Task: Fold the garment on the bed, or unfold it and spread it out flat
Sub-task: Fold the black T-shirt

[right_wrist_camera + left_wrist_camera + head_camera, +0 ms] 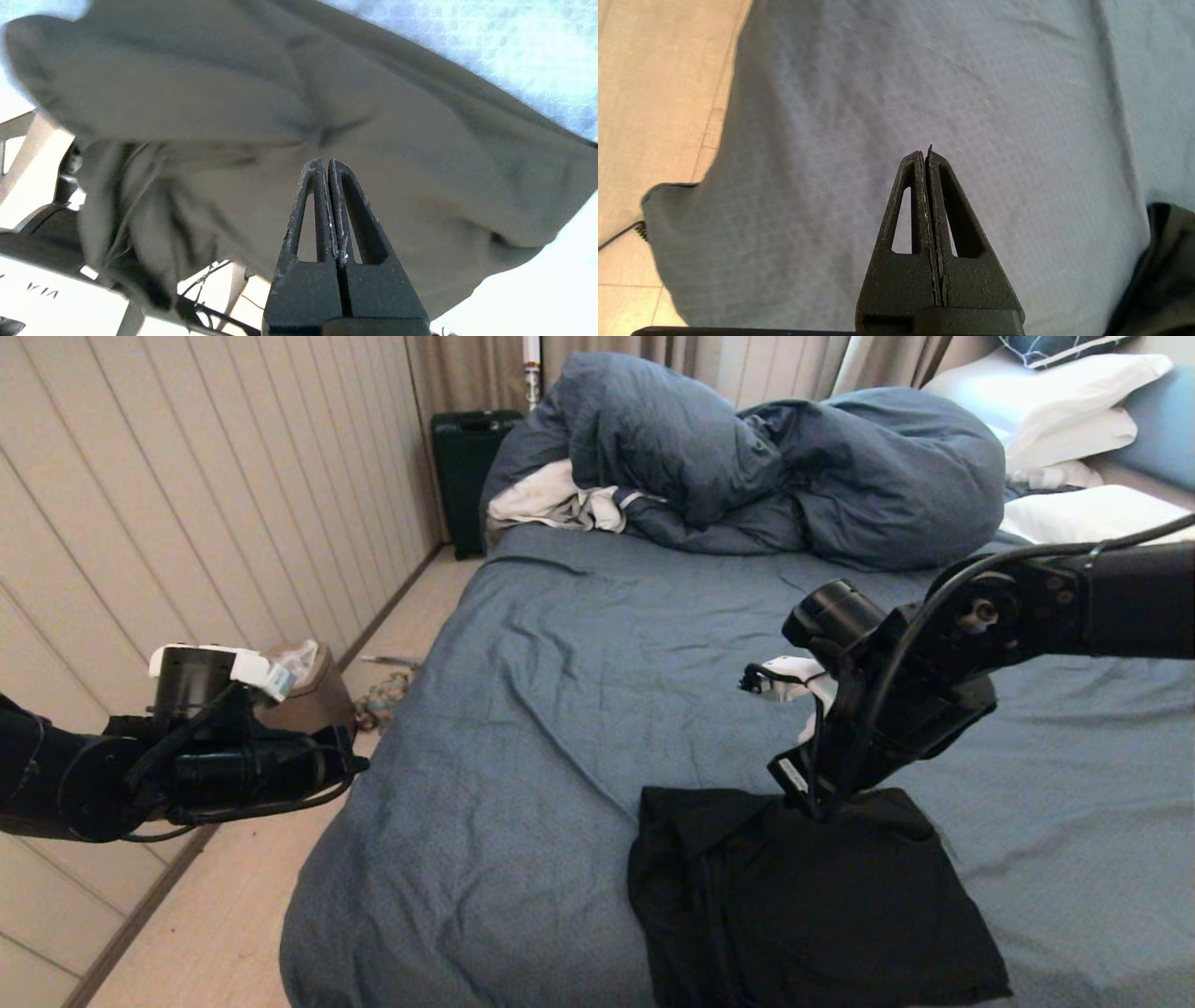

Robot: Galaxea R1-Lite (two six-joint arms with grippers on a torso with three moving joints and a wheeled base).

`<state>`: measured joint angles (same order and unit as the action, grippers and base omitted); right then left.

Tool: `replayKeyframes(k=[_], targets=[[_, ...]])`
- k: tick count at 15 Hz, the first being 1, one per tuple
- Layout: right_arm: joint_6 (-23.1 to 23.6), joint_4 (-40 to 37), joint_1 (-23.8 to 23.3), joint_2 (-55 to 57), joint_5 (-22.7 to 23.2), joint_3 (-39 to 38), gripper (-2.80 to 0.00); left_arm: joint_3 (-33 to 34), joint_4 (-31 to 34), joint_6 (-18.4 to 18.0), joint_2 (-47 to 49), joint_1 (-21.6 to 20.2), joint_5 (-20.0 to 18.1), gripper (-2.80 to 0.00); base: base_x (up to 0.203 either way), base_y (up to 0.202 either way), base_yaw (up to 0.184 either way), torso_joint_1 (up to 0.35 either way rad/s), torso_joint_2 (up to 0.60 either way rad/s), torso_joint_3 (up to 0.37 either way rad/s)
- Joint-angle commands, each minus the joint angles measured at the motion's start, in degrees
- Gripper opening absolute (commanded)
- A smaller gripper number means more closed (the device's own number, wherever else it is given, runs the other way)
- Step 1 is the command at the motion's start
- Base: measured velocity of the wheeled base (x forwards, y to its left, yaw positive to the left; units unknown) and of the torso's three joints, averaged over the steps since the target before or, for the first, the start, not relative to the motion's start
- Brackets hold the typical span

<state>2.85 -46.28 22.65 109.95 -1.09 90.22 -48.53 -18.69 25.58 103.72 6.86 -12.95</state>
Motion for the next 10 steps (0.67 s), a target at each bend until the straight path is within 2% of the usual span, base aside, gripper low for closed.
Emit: replayKeyframes(k=[1, 5, 10], targets=[[0.04, -0.21, 0.17, 2.74, -0.19, 0.84, -2.80, 0.02, -0.12, 0.18, 0.08, 0.07, -0.06, -2.80, 0.000, 0.000, 0.000, 0.000, 0.00, 0.000], [-0.38, -0.27, 2.74, 8.49, -1.25, 3.68, -2.80, 0.02, -0.12, 0.18, -0.09, -0.01, -0.06, -2.80, 0.000, 0.000, 0.000, 0.000, 0.00, 0.000], [-2.64, -0.46, 11.04, 15.18, -1.59, 12.82, -2.80, -0.09, -0.21, 0.18, -0.62, -0.10, -0.06, -2.80, 0.000, 0.000, 0.000, 0.000, 0.00, 0.000]])
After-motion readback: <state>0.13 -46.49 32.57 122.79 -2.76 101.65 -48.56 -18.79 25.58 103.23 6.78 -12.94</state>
